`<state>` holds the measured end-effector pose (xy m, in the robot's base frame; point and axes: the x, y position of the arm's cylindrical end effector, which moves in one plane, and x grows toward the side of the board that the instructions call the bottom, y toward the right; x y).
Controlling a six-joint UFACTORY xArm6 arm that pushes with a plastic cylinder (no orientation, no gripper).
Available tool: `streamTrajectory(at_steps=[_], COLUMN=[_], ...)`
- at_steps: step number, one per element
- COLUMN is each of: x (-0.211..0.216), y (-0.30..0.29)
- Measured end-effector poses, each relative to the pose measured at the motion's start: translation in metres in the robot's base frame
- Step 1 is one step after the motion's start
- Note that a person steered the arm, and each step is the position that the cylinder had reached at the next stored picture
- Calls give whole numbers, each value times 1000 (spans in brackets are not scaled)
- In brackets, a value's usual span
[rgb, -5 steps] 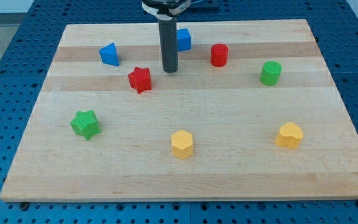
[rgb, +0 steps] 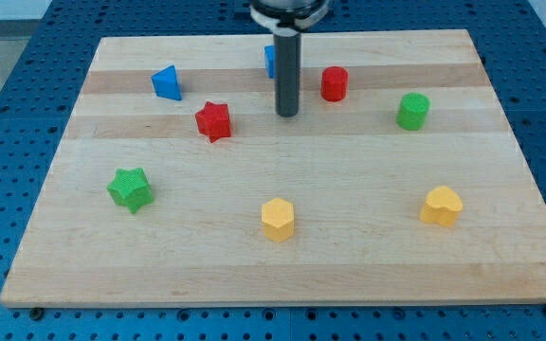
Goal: Push the green circle towards the center
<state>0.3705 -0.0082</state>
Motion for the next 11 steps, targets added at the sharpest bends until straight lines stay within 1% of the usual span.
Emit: streamTrajectory(at_steps=[1, 2, 3, 4, 5, 6, 7, 8, 9, 10, 11], x=[9, -5, -38, -42, 5, 40, 48, 25, -20, -1, 31], y=[50, 124, 137, 187, 214, 123, 103, 148, 123, 44, 5])
